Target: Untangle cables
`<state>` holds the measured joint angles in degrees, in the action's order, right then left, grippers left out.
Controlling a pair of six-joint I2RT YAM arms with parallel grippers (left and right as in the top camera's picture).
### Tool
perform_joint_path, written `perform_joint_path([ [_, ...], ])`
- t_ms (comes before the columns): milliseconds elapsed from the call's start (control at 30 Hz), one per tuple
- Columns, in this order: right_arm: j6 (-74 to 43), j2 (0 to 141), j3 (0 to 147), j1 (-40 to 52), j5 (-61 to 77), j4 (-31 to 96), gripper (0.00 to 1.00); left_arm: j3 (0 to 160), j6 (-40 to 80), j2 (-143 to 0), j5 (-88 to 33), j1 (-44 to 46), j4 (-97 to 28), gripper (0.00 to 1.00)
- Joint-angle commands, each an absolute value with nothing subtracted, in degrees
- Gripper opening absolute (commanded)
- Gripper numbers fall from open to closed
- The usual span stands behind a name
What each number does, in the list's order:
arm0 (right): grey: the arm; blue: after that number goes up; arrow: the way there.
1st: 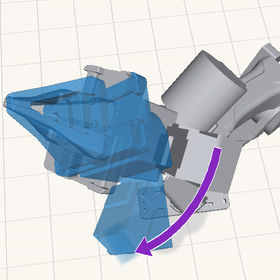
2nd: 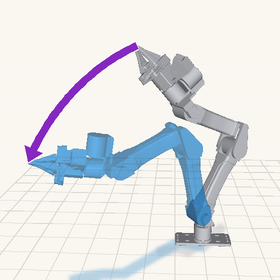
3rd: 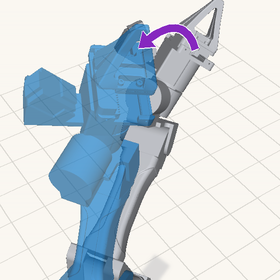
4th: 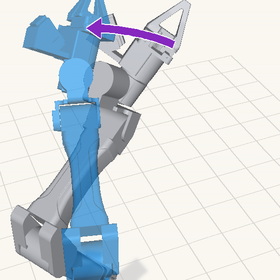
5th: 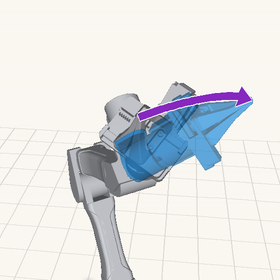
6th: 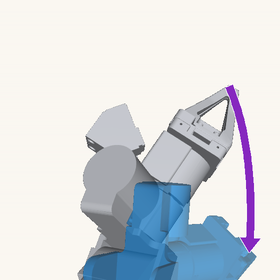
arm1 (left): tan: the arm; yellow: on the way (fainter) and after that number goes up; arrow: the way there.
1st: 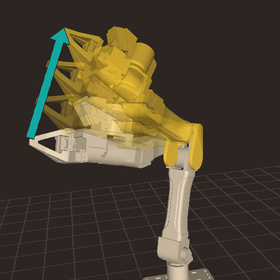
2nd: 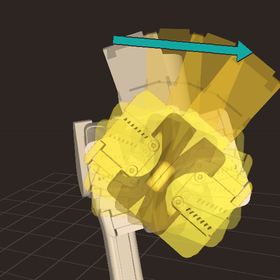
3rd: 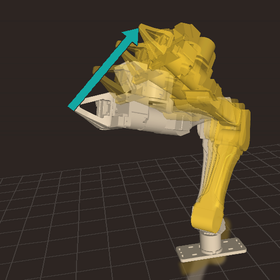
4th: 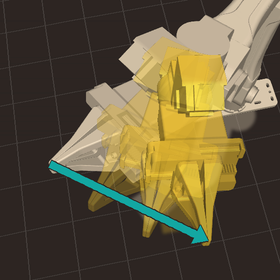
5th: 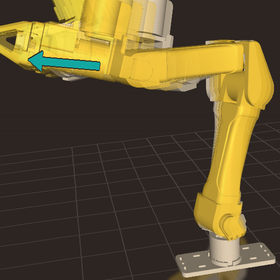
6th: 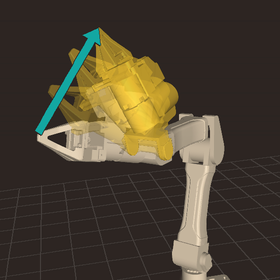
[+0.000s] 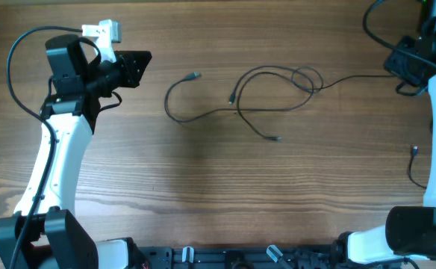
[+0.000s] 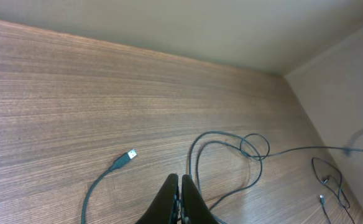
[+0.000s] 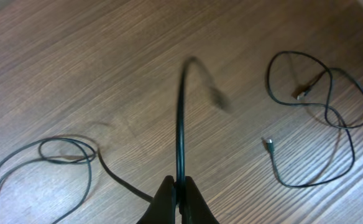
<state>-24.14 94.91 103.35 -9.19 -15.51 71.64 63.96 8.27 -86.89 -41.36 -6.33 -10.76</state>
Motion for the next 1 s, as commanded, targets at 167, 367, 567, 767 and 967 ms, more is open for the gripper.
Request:
perform_joint_path([
  [167, -14.92, 93.36, 102.5, -2.17, -0.69, 68.1, 0.04, 63.96, 8.4, -85.71, -43.0, -6.11, -13.19, 0.04],
  [367, -13.43, 93.36, 102.5, 8.64, 2.61, 63.66, 0.04, 63.96, 8.4, -85.71, -43.0, -6.11, -14.06, 0.04],
  [567, -7.97, 93.36, 102.5, 17.45, 5.28, 59.16, 0.04, 63.96, 8.4, -85.71, -43.0, -6.11, -15.11, 0.04],
  [767, -14.11, 93.91, 99.85, 17.17, -15.77, 62.52, 0.04, 63.96, 8.38, -85.71, -43.0, -6.04, -16.43, 0.04],
  [967, -22.11, 99.15, 94.06, 13.72, -27.2, 60.97, 0.34, 63.96, 8.16, -85.71, -42.96, -2.22, -17.47, 0.04],
])
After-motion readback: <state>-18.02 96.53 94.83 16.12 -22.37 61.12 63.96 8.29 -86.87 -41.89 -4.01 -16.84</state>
